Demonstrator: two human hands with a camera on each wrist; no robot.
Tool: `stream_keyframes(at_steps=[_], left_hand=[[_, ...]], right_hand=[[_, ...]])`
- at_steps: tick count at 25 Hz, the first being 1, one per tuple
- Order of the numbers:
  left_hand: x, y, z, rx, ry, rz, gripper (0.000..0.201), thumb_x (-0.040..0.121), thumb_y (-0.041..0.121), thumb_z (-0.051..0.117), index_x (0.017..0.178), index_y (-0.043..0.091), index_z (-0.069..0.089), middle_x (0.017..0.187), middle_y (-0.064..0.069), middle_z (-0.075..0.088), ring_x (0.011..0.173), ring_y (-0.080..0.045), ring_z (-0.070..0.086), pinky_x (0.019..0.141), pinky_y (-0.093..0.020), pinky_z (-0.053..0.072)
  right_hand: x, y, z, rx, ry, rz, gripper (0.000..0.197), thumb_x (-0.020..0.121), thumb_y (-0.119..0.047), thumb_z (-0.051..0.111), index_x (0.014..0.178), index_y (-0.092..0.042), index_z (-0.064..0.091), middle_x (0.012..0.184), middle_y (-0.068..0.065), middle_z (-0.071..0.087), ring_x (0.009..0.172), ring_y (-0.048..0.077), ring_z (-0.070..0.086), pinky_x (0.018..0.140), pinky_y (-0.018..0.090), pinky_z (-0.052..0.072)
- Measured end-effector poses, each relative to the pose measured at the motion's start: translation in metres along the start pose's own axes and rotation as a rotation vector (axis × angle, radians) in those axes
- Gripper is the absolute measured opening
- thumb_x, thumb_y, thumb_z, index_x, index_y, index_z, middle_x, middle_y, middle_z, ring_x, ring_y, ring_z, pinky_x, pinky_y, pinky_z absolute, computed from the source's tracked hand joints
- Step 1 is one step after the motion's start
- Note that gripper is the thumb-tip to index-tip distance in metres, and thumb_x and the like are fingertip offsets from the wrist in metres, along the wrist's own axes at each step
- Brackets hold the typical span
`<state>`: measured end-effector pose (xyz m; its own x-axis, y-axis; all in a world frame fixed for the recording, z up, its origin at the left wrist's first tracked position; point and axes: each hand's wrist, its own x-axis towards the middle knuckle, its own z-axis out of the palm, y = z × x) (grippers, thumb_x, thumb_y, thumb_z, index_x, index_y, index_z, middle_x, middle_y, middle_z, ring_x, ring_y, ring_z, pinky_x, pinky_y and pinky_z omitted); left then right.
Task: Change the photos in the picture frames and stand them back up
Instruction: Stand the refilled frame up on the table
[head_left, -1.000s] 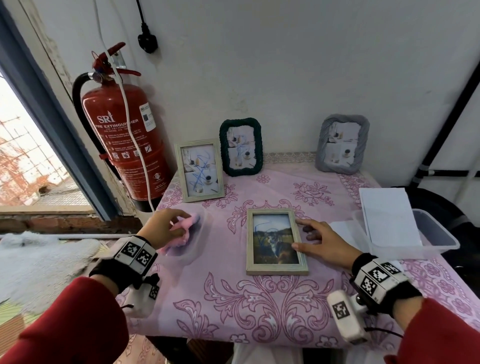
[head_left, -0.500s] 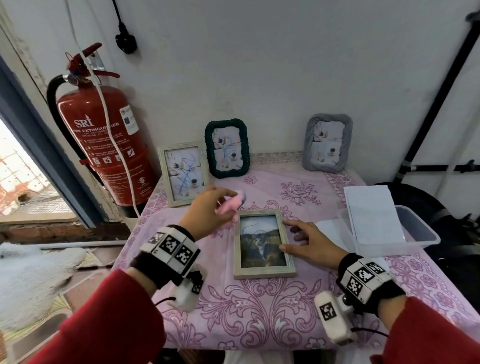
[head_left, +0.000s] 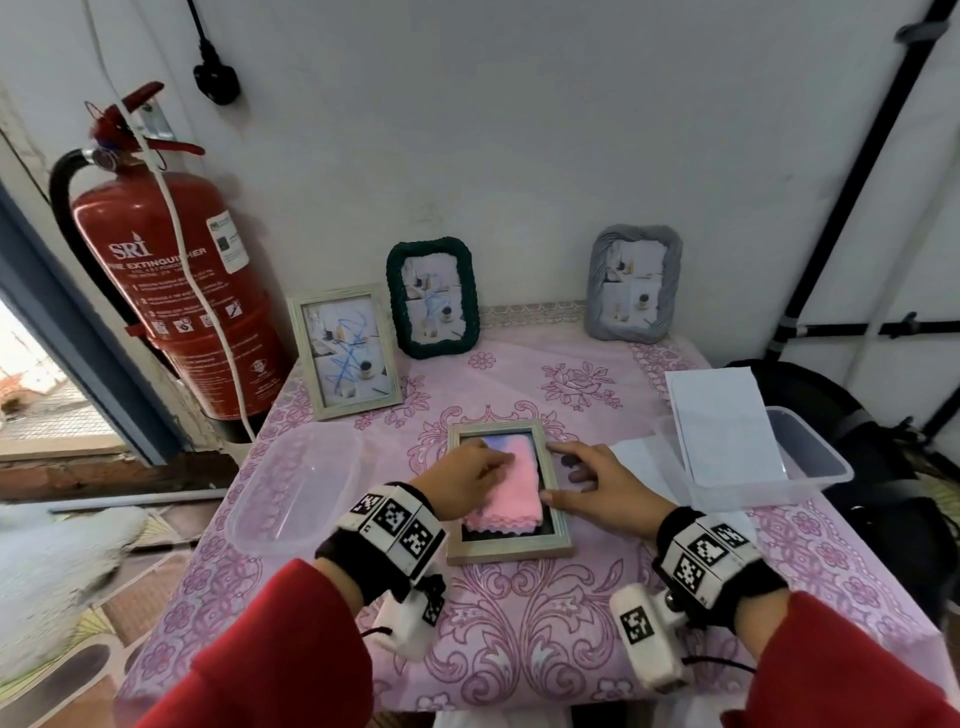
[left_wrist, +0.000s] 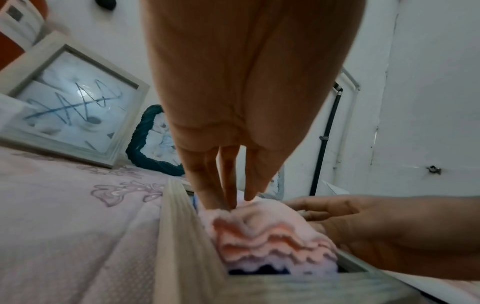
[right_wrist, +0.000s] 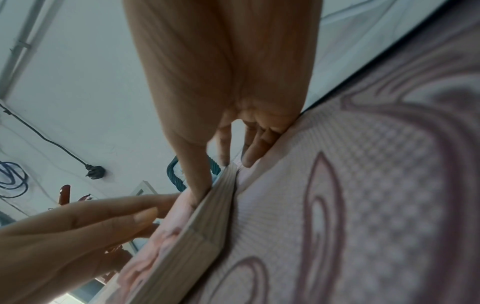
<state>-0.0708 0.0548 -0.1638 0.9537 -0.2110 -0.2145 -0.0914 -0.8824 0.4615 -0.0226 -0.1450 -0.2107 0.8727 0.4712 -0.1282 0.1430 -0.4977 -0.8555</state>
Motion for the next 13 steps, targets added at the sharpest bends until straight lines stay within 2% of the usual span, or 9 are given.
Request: stream_keyframes(at_steps=[2,3,4,5,7,9,11,13], left_hand=[[-0.003,-0.005,-0.004,-0.128,0.084,-0.013,0.044,0.093,-0.002,0.038,0.135,0.01,0.046,0.13,-0.012,0.051,0.117,-0.024,0.05,0.086,-0.013,0.033],[-0.006,-0.009,-0.007,-0.154,0.143,-0.009,0.044,0.092,-0.001,0.044,0.134,0.011,0.048,0.132,-0.01,0.051,0.119,-0.022,0.05,0.087,-0.013,0.033],[-0.008,-0.015,-0.011,-0.143,0.193,-0.009,0.045,0.09,0.007,0.053,0.134,0.013,0.047,0.135,-0.007,0.05,0.123,-0.02,0.048,0.091,-0.014,0.033],[-0.011,-0.021,-0.015,-0.113,0.202,-0.024,0.054,0.087,0.018,0.063,0.137,0.015,0.044,0.14,-0.005,0.046,0.128,-0.019,0.044,0.096,-0.016,0.031],[-0.017,-0.033,-0.019,-0.043,0.091,-0.093,0.091,0.073,0.041,0.075,0.146,0.016,0.027,0.153,-0.001,0.027,0.14,-0.016,0.026,0.108,-0.019,0.021],[-0.022,-0.039,-0.02,0.01,-0.049,-0.107,0.111,0.065,0.051,0.077,0.149,0.019,0.012,0.158,0.0,0.009,0.145,-0.014,0.009,0.112,-0.021,0.01],[-0.025,-0.042,-0.013,0.041,-0.112,-0.08,0.116,0.065,0.051,0.078,0.15,0.017,0.005,0.159,-0.004,0.0,0.146,-0.015,0.0,0.113,-0.022,0.006],[-0.025,-0.044,-0.008,0.058,-0.115,-0.075,0.119,0.067,0.05,0.077,0.149,0.012,0.0,0.158,-0.008,-0.009,0.146,-0.018,-0.007,0.114,-0.024,0.001]], right_hand=[[0.001,-0.005,-0.001,0.057,-0.022,0.048,0.057,0.083,-0.018,0.069,0.135,-0.023,0.046,0.12,0.008,0.039,0.107,0.016,0.047,0.091,0.02,0.039],[0.002,-0.01,-0.003,0.104,-0.025,0.072,0.053,0.085,-0.013,0.065,0.134,-0.019,0.048,0.119,0.01,0.041,0.104,0.015,0.048,0.089,0.02,0.039],[0.003,-0.015,-0.004,0.138,-0.023,0.083,0.05,0.086,-0.009,0.062,0.134,-0.016,0.049,0.116,0.01,0.044,0.099,0.015,0.049,0.086,0.021,0.04],[0.004,-0.02,-0.005,0.109,-0.007,0.07,0.047,0.087,-0.009,0.059,0.133,-0.014,0.05,0.111,0.01,0.047,0.096,0.015,0.049,0.086,0.022,0.041],[0.005,-0.031,-0.003,-0.16,0.073,-0.023,0.047,0.087,-0.018,0.059,0.134,-0.015,0.049,0.115,0.008,0.046,0.108,0.019,0.045,0.097,0.028,0.037],[0.005,-0.045,0.007,-0.388,0.09,-0.172,0.049,0.087,-0.03,0.06,0.133,-0.018,0.047,0.125,0.007,0.045,0.122,0.021,0.037,0.105,0.032,0.031],[0.009,-0.055,0.025,-0.582,-0.06,-0.257,0.057,0.086,-0.042,0.059,0.135,-0.019,0.045,0.134,0.006,0.044,0.128,0.023,0.035,0.107,0.034,0.029],[0.017,-0.056,0.04,-0.785,-0.198,-0.232,0.07,0.082,-0.053,0.058,0.14,-0.018,0.039,0.144,0.007,0.038,0.134,0.025,0.032,0.11,0.036,0.027]])
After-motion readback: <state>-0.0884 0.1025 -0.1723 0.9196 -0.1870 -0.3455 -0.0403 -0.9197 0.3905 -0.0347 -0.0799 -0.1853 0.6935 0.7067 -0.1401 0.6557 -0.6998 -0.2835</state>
